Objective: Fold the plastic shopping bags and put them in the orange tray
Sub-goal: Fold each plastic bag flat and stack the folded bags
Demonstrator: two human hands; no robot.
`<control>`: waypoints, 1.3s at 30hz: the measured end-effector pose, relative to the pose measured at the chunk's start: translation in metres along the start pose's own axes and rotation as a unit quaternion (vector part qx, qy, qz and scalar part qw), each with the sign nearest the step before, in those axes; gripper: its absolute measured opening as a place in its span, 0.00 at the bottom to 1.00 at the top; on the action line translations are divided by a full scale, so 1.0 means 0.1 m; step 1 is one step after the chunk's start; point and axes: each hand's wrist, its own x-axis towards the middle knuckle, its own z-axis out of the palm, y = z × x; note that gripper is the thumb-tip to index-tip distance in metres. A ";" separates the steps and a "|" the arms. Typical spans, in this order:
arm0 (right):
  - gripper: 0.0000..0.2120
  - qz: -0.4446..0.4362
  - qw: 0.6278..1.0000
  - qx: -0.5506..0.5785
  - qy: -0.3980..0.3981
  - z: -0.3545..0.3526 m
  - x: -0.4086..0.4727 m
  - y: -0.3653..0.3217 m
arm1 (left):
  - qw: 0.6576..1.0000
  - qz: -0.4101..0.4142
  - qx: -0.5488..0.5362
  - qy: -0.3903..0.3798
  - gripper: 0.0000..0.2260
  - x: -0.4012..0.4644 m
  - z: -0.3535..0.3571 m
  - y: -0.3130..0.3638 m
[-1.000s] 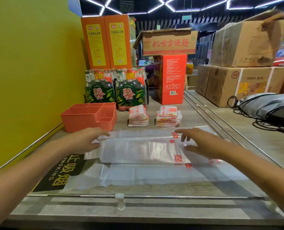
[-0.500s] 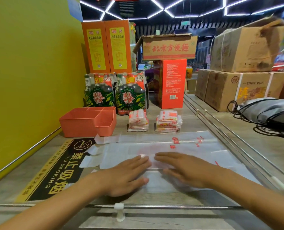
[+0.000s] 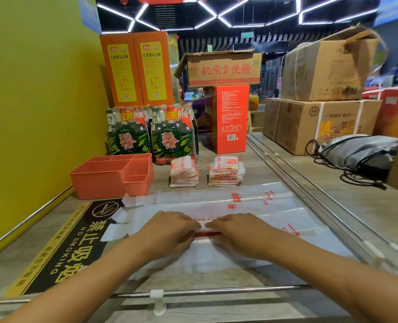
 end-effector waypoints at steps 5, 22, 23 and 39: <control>0.13 -0.007 0.997 -0.064 0.043 0.00 0.06 0.01 | 0.996 -0.005 -0.056 0.063 0.20 0.04 0.10 -0.04; 0.20 0.158 0.963 -0.186 -0.118 -0.37 -1.06 0.83 | 0.995 -0.029 -0.099 -0.004 0.35 -0.06 0.27 -0.09; 0.19 0.168 0.959 -0.186 -0.129 -0.38 -1.09 0.87 | 0.995 -0.029 -0.096 -0.005 0.32 -0.06 0.27 -0.09; 0.21 0.063 0.991 0.082 -0.083 -0.17 -0.43 0.41 | 0.988 0.016 -0.154 -0.028 0.16 -0.10 0.02 -0.09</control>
